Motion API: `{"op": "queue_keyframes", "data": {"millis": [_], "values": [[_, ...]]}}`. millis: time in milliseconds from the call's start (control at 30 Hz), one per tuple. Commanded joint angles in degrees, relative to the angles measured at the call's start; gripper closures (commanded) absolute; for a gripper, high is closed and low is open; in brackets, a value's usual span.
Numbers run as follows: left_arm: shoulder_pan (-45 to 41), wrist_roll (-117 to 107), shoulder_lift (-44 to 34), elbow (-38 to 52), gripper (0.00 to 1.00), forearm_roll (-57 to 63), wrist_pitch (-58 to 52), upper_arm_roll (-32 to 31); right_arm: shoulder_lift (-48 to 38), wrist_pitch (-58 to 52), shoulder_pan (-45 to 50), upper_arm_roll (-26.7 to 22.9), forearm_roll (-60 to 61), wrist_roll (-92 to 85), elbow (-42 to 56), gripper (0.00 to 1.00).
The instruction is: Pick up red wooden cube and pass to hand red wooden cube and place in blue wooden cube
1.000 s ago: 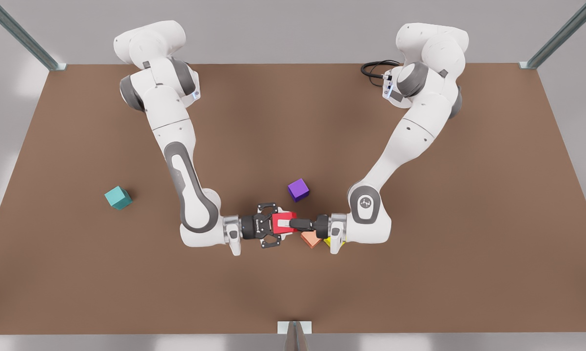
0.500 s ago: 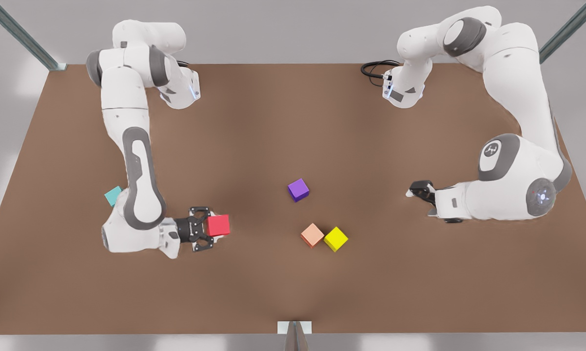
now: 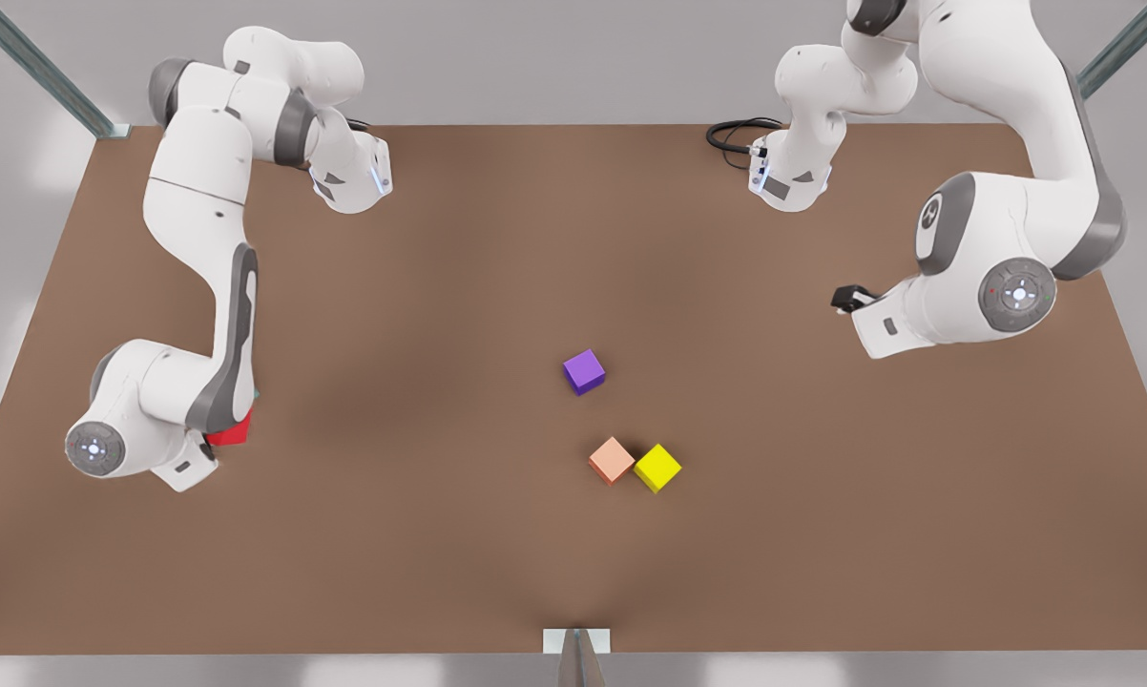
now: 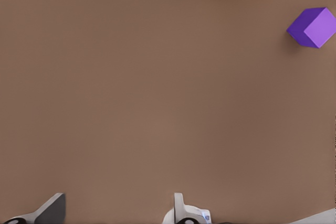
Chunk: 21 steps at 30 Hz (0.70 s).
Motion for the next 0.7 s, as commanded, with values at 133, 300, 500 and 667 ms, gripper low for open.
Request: {"op": "queue_keyframes", "data": {"millis": [133, 300, 500, 667], "values": [[0.5, -8.4, 0.0, 0.1, 0.00, -1.3, -0.7, 0.1, -2.5, 24.3, 1.2, -1.6, -1.7, 14.2, -9.5, 0.54], [1.0, -8.6, 0.3, 0.0, 0.00, -1.2, -1.8, 0.1, -6.7, 27.2, 2.5, -1.9, -1.8, 14.2, -17.9, 0.54], [0.9, -8.7, 0.7, -0.1, 0.00, -1.2, -1.8, 0.1, -11.6, 31.6, 9.6, -8.8, -1.8, 14.2, -30.3, 0.53], [0.5, -8.7, 0.4, 0.2, 0.00, -0.7, -3.6, -0.1, -12.6, 34.9, 11.1, -11.6, -2.4, 14.1, -35.7, 0.53]]}}
